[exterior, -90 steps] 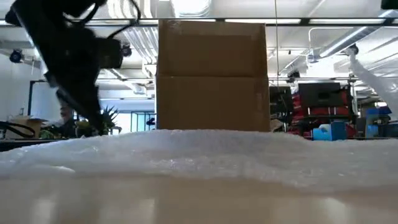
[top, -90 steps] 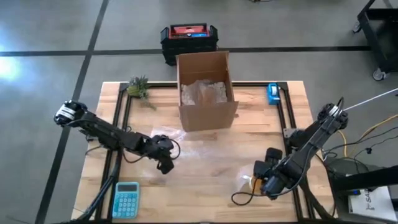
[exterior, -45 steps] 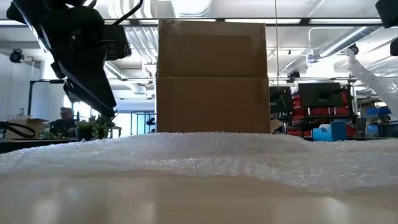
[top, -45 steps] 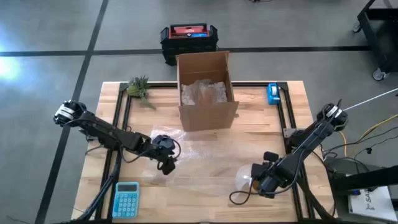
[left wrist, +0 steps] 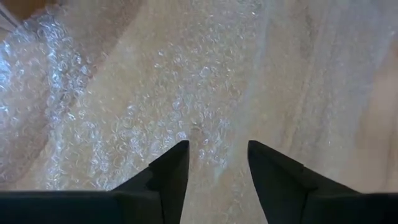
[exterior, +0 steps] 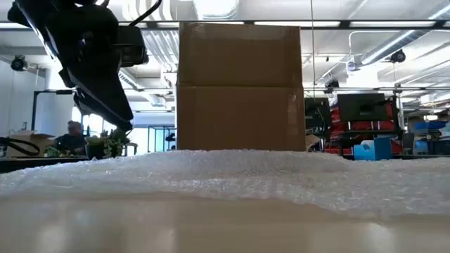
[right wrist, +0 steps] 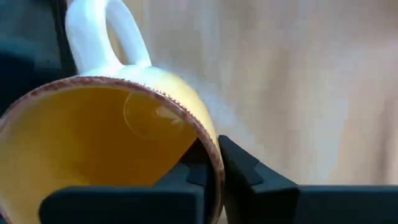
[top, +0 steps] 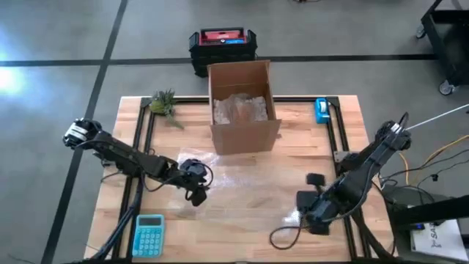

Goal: Wrap mug
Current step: Wrap the yellow mug with bubble wrap

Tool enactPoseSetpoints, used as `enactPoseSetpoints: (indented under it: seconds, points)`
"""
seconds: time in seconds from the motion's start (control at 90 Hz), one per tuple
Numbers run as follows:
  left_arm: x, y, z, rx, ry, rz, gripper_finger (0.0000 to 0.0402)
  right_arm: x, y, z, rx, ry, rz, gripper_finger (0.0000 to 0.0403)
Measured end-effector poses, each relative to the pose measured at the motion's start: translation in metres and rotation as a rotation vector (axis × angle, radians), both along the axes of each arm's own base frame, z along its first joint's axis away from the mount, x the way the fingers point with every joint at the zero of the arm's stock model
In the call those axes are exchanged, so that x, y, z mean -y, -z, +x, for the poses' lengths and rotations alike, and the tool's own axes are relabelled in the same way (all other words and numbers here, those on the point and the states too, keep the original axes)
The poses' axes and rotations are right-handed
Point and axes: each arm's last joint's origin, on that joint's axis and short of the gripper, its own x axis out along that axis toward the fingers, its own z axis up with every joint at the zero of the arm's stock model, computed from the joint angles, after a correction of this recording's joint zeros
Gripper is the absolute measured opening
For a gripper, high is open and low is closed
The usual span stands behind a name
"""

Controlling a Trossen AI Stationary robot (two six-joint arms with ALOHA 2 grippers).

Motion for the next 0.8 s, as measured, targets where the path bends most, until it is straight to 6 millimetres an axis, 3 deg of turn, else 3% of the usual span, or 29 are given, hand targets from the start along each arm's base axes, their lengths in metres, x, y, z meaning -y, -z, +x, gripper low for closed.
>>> enactPoseSetpoints:
  seconds: [0.1, 0.2, 0.444, 0.6, 0.8]
  points:
    - [0.000, 0.000, 0.000, 0.002, 0.000, -0.001, 0.0140, 0.010, -0.001, 0.027, 0.176, -0.003, -0.090, 0.0002]
    - [0.001, 0.000, 0.000, 0.003, 0.004, -0.002, 0.0134, 0.024, 0.009, 0.058, 0.234, -0.001, -0.137, 0.0002]
    - [0.002, 0.000, 0.000, 0.003, 0.010, -0.003, 0.0119, 0.065, 0.059, 0.123, 0.137, 0.026, -0.148, 0.0001]
    - [0.002, 0.000, 0.000, 0.003, 0.011, -0.004, 0.0111, 0.092, 0.094, 0.146, 0.005, 0.051, -0.095, 0.0001]
    - [0.002, 0.000, 0.000, 0.003, 0.011, -0.004, 0.0104, 0.112, 0.116, 0.161, -0.048, 0.092, -0.071, 0.0002]
